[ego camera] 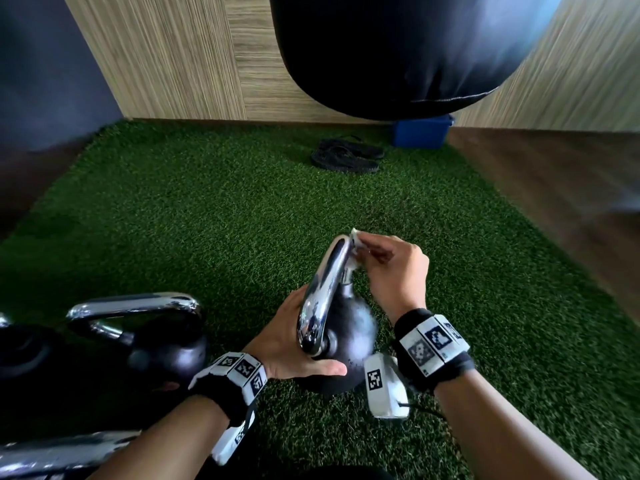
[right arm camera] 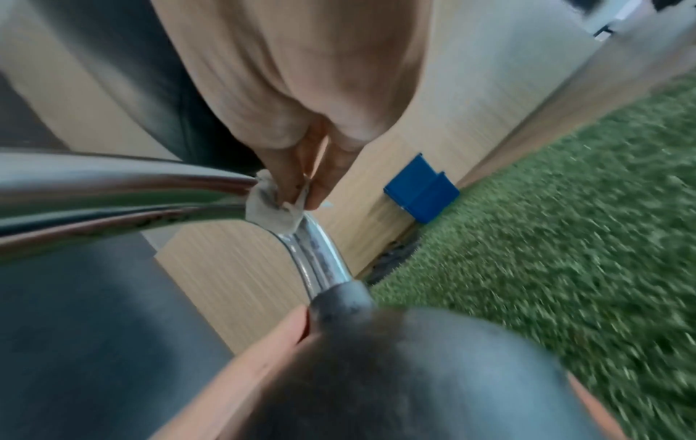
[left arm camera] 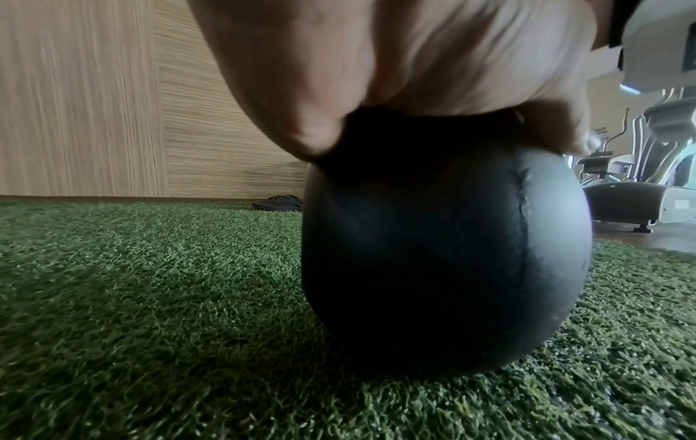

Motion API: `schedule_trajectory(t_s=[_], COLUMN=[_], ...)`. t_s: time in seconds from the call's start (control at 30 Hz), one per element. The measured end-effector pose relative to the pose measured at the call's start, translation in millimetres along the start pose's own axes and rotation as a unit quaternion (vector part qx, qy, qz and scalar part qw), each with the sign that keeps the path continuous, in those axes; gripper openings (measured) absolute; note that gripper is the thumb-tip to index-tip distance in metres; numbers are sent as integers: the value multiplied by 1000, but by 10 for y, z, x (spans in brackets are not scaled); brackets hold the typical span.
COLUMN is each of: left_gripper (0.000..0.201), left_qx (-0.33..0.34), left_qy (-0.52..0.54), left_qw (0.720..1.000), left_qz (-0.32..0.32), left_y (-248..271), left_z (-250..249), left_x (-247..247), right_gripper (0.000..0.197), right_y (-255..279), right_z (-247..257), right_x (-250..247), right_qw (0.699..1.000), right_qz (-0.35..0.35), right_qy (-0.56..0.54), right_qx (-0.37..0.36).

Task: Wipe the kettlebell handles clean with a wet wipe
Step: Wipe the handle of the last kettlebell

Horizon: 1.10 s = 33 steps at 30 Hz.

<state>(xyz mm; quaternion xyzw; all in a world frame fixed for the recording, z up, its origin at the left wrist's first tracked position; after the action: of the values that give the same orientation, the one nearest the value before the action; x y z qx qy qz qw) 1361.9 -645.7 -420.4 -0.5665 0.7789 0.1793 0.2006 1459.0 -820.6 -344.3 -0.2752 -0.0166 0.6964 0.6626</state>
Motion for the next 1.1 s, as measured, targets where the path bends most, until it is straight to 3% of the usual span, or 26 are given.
schedule_trajectory(t_s=[0.07,0.17,0.3,0.5,0.57,0.63,0.7,0.83,0.97,1.03,1.1], left_gripper=[113,110,116,113,111,110,111,108,125,104,107], left_qx=[17,-9,-23,6,12,4,-7,-28,-5,-14,-9], left_qy=[20,24,6,-33,-54,-50,-42,-56,-20,5,-14], left_qw=[1000,1000,1000,999,998,999,999,998,1000,1000,1000], left_qz=[4,-13,-13,-12,-3,-6,-8,28,2,5,-17], left_y=[1,22,24,-15,-35,-37,-41,-47,65,89,89], left_z=[16,26,63,-57,-77,-53,-27,26,19,-33,-51], left_x=[9,-12,3,0,5,12,18,67,55,35,3], right_gripper=[25,24,27,18,19,19,19,21,23,24,23], right_y=[86,251,163,670,706,633,640,804,848,918,996], right_z=[122,289,408,747,761,711,669,674,622,604,572], right_x=[-22,-119,-190,-239,-265,-282,-258,-155,-138,-100,-57], right_qw=[996,986,989,958,971,985,979,964,956,952,950], right_qz=[-6,7,41,109,127,153,188,242,268,291,301], right_qy=[9,45,40,133,85,-15,-76,-108,-109,-81,-66], right_qx=[-83,-159,-135,-229,-183,-78,-12,33,48,43,46])
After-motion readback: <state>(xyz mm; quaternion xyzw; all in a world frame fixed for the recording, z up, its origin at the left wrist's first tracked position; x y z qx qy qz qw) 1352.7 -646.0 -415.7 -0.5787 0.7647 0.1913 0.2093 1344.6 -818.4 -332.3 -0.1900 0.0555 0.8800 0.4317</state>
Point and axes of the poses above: each hand's wrist, its own y-axis away from the middle knuckle, its own x-axis out of the palm, z = x × y, the point moved 4 cm from there along -y, towards the middle knuckle, and after that the axes turned 7 degrees about z, right-handed, at the moved point
